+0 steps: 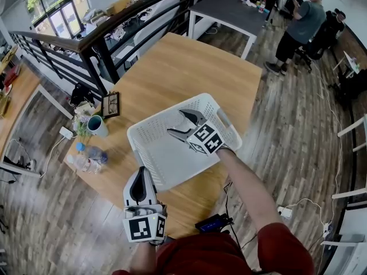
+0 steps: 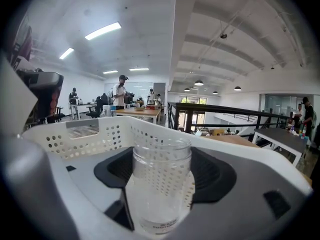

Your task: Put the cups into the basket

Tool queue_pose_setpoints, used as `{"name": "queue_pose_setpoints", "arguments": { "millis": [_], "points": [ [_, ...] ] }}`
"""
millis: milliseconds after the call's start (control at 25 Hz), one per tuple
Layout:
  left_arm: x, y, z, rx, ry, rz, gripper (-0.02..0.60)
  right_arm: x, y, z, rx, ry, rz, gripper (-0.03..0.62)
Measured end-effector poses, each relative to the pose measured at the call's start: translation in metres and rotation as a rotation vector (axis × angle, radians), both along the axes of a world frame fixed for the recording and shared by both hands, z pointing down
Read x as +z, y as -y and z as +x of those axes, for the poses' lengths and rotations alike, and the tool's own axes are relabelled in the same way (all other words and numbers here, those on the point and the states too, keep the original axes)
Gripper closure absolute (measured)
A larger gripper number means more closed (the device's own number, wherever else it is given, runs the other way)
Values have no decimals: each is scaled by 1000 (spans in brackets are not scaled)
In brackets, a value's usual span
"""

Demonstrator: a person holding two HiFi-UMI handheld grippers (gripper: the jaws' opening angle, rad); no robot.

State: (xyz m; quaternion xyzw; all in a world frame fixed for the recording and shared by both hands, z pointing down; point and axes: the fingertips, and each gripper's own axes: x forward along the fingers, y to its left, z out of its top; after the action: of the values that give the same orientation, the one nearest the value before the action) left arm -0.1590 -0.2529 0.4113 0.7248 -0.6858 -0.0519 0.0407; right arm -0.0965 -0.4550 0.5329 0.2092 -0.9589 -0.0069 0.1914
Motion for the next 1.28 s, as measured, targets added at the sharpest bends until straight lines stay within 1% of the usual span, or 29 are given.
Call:
{"name": "queue_pose_setpoints", "arguments": {
  "millis": [240,560,1280],
  "points": [
    [0,-1,-1,-2,-2,2,581,17,-6,-1,-29,-61,-21,241],
    [-2,0,2,6,-2,3,581,19,-1,4,-11,-59,-57,241],
    [-6,1,8,24,4,13,581,20,-6,22,-48,-136,-77,241]
  ]
}}
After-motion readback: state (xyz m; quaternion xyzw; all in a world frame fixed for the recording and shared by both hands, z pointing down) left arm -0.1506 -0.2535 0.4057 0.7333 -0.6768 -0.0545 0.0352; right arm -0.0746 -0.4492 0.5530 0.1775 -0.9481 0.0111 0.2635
